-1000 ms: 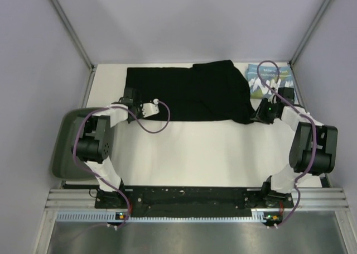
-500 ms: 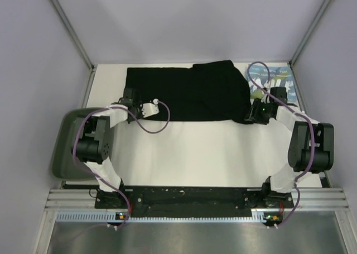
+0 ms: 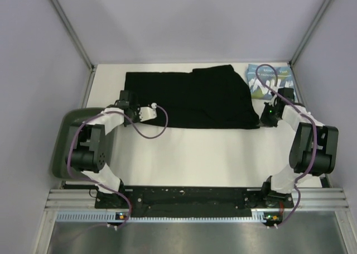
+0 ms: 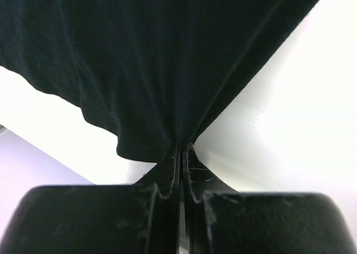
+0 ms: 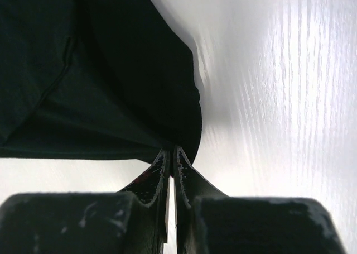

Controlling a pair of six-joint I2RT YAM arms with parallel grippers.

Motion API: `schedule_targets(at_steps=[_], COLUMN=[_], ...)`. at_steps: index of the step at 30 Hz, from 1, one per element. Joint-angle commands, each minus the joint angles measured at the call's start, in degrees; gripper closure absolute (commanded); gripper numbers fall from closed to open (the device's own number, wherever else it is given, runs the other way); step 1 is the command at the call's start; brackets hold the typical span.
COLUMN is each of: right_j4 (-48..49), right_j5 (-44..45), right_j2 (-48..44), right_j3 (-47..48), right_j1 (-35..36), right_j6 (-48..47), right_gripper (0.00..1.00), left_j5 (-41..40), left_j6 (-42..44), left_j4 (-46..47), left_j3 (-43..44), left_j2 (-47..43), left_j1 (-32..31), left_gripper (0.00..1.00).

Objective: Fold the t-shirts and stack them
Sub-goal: Fold the flattened tshirt in 1/3 of the way

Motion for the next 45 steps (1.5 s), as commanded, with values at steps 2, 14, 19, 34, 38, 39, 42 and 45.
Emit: schedule_targets(at_steps=[2, 14, 19, 34, 38, 39, 42, 45], right_j4=[-14.51, -30.52, -33.07, -39.58, -39.23, -39.32, -39.67, -39.93], right_j5=[5.3, 21.55, 23.59, 24.03, 24.28, 24.81, 26.92, 23.07], right_j2=[-0.87, 0.36, 1.68, -3.5, -5.52, -5.96, -7.1, -8.07], right_j3=[7.8, 6.85, 7.1, 1.49, 0.43, 0.6, 3.23, 9.2], right_j1=[-1.42, -0.02, 2.0, 4.9, 5.17, 5.17, 5.17, 5.43], right_j6=[-6.86, -14.16, -15.83, -23.83, -23.4, -22.96, -21.29, -19.79], right_gripper=[1.0, 1.0, 1.0, 1.0, 0.68, 0.54, 0.4, 0.39], left_j5=[1.4, 10.37, 11.86, 10.64, 10.37, 10.46, 12.12, 18.52], left_j6=[4.53, 10.25, 10.78, 11.04, 11.48, 11.83, 11.75, 3.87], left_j4=[-9.89, -35.2, -41.28, -45.33, -46.73, -47.78, -51.65, -48.25], left_j3=[0.35, 0.0, -2.28, -9.67, -10.55, -9.85, -3.9, 8.3], left_j2=[-4.99, -7.28, -9.65, -17.21, -18.0, -18.09, -18.7, -17.31], left_j1=[2.06, 1.19, -0.31, -6.02, -6.9, -6.9, -5.85, -1.21], left_gripper=[1.0, 1.0, 1.0, 1.0, 0.63, 0.5, 0.3, 0.27])
